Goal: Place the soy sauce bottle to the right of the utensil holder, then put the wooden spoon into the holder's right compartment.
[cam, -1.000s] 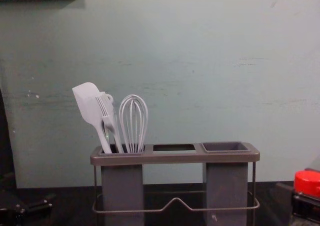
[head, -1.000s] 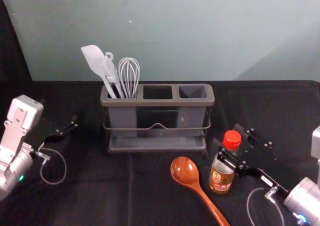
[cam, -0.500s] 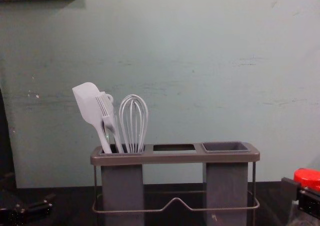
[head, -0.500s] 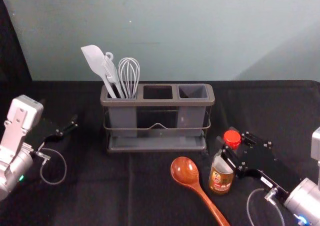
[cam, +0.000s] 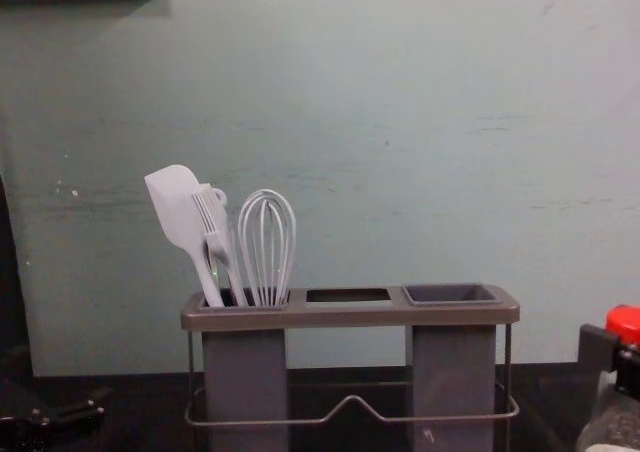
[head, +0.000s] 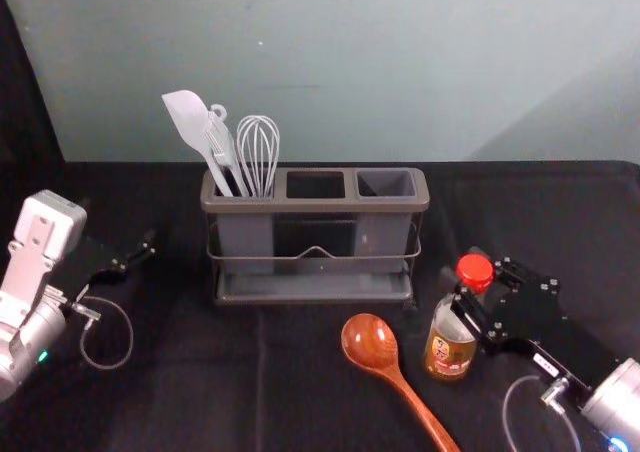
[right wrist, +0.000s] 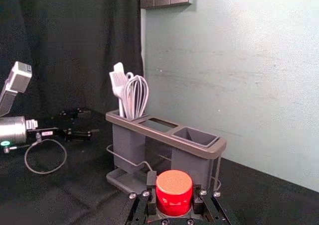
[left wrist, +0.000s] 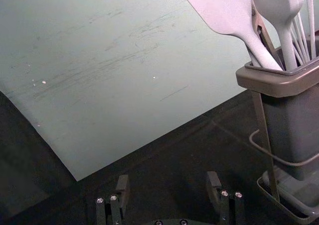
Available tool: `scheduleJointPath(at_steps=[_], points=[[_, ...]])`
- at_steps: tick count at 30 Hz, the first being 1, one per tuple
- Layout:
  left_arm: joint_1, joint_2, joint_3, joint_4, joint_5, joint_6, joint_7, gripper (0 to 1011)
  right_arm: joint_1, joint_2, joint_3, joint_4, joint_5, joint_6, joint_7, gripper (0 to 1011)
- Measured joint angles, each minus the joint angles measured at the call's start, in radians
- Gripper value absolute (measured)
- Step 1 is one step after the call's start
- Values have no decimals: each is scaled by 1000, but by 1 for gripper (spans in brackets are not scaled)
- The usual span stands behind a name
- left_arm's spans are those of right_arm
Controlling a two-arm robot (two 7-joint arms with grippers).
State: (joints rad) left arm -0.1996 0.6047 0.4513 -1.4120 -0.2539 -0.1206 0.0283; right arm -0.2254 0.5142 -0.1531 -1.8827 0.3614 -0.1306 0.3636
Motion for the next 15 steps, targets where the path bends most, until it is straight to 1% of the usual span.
scheduleJointPath(at_steps=[7, 15], points=[[0, 0, 0, 0, 0, 0, 0, 1011, -18, -6, 25, -14, -2, -2, 5, 381], [0, 0, 0, 0, 0, 0, 0, 1011, -32, -9, 56, -20, 8, -4, 13, 381]])
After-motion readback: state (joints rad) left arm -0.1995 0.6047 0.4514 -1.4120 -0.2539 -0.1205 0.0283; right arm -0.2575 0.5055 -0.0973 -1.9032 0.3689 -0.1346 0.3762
